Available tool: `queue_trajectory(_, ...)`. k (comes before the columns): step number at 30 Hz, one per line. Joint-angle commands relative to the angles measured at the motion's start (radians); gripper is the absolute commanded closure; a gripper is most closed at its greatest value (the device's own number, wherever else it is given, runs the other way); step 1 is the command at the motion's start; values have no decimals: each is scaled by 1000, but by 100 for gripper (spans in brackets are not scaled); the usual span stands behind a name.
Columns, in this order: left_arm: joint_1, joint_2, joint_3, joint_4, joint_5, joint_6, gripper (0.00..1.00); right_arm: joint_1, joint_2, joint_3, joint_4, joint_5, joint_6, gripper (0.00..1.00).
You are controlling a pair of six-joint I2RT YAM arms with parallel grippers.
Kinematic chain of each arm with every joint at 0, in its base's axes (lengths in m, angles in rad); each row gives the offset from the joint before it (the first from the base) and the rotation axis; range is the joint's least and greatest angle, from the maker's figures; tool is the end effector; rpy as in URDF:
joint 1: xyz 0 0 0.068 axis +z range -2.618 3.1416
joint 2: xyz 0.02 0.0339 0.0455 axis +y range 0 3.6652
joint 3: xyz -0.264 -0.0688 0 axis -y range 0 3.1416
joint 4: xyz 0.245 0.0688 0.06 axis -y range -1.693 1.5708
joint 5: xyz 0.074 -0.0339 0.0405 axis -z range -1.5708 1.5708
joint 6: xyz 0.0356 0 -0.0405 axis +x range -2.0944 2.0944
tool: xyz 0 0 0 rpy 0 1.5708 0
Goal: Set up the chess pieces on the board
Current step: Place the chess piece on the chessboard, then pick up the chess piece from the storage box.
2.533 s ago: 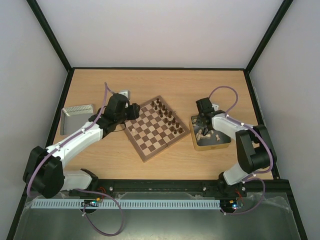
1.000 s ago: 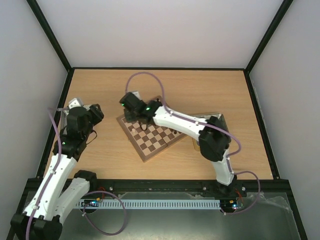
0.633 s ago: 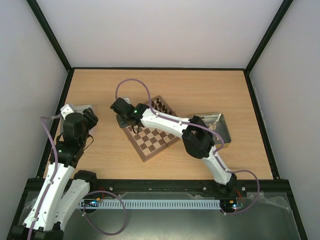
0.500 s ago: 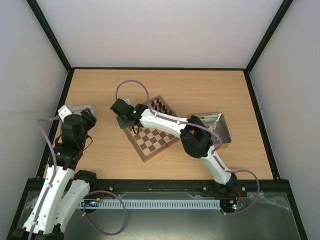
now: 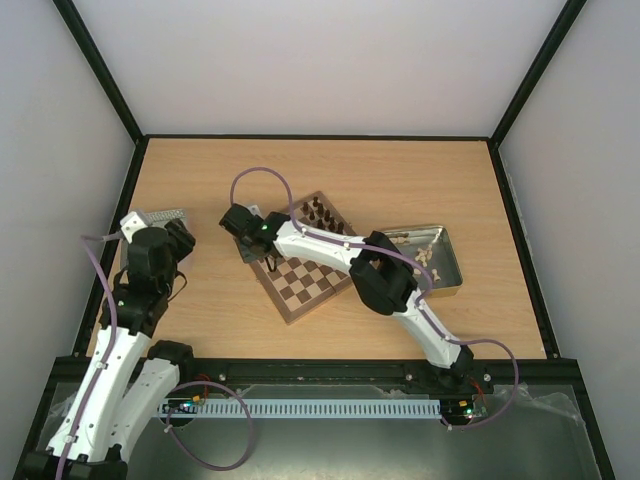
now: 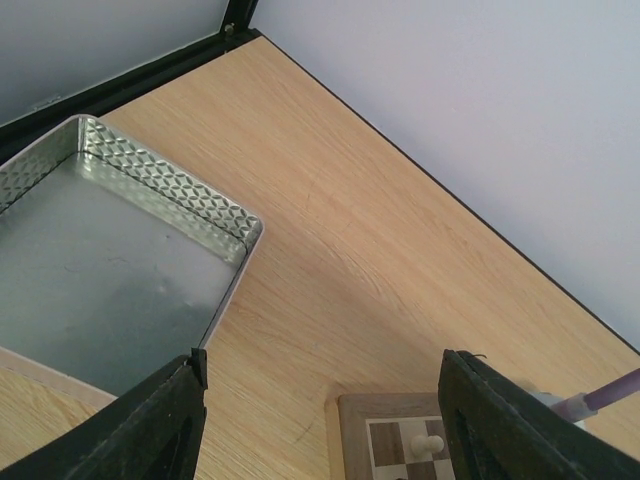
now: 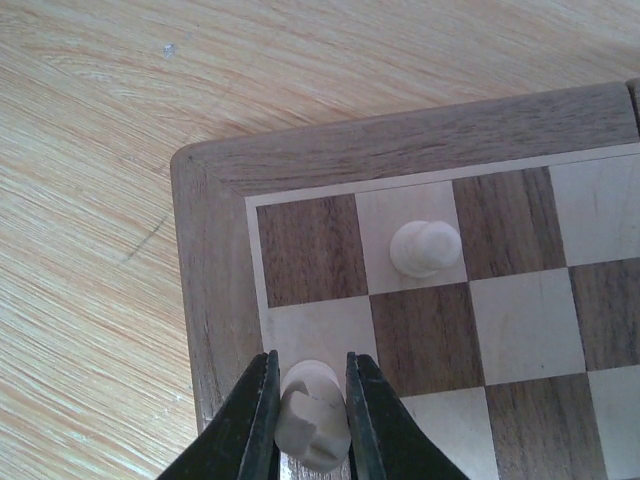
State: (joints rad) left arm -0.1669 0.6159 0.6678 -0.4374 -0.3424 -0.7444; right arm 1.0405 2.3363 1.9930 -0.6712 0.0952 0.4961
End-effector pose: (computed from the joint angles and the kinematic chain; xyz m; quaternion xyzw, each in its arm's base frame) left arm 0.1457 -0.0124 0.2982 -0.3240 0.7564 -0.1153 0.5564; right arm 0.2617 0.4396 0.1849 -0.2456 0.9286 0.1577 0.2290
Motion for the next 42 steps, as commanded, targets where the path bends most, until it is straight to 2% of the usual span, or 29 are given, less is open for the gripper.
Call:
queue_trajectory(1,6,8,-16,12,-3,8,34,0,26,43,-42,46,-17,87)
queue_trajectory(14,8,27,-15,23,11,13,34,-1,48,49,-27,68,-51,83)
queue_trajectory(23,7,37,-10,27,16,47,34,-2,-32,36,-18,-5,-75,62)
queue_trajectory(29,9,39,2,29,28,51,34,-17,-123,16,29,16,-37,57)
queue_trajectory(32,9,30,2,34,40,57,31,-36,-231,-68,83,60,-2,57)
queue_trajectory(35,9,24,-5,62,82,81,30,-76,-381,-244,171,102,47,57)
queue_trajectory(42,8,48,-26,198,329,169,30,-272,-728,-718,256,307,231,57)
